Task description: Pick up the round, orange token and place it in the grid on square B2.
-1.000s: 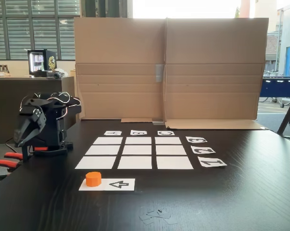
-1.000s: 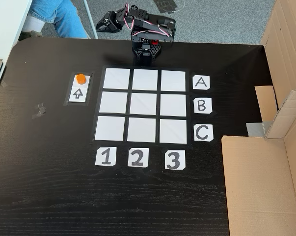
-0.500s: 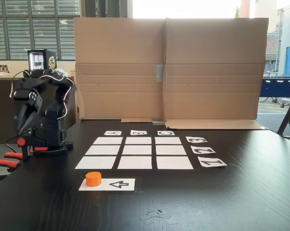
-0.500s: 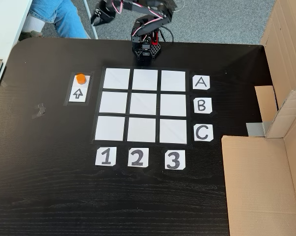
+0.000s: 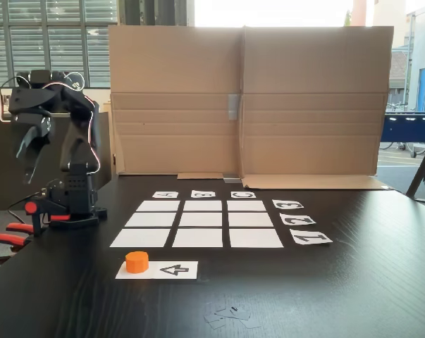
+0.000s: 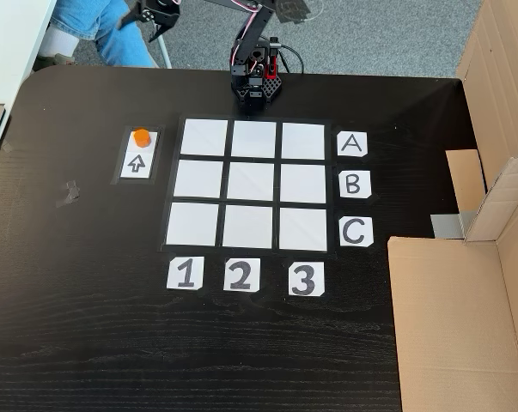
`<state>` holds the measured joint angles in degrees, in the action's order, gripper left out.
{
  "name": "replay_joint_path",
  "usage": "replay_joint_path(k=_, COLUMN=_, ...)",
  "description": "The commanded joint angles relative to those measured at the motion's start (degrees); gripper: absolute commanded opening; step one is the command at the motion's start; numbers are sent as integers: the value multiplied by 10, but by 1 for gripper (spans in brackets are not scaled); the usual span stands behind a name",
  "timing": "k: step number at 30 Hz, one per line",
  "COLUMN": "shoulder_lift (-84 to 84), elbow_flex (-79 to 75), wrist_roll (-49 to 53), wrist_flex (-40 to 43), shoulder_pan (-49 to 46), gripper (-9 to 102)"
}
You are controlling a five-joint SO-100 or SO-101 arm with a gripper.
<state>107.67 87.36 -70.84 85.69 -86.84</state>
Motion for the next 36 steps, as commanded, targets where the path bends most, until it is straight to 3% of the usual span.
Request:
replay_joint_path(k=1, shoulder_lift=-47, elbow_flex=-94, wrist_roll=10, wrist_flex=26, shoulder_pan=14, gripper=64)
replay_joint_path(k=5, shoulder_lift=-93, elbow_flex=-129, wrist_roll=26, wrist_flex=27, shoulder_pan=41, gripper=76)
replay_joint_path(k=20, shoulder_lift=-235, elbow_flex=-186, wrist_roll=134, wrist_flex=36, shoulder_pan=130, gripper=88)
replay_joint_path(k=36, shoulder_lift=-310, elbow_flex=-179, wrist_roll=216, wrist_flex=36, shoulder_pan=213, gripper=88)
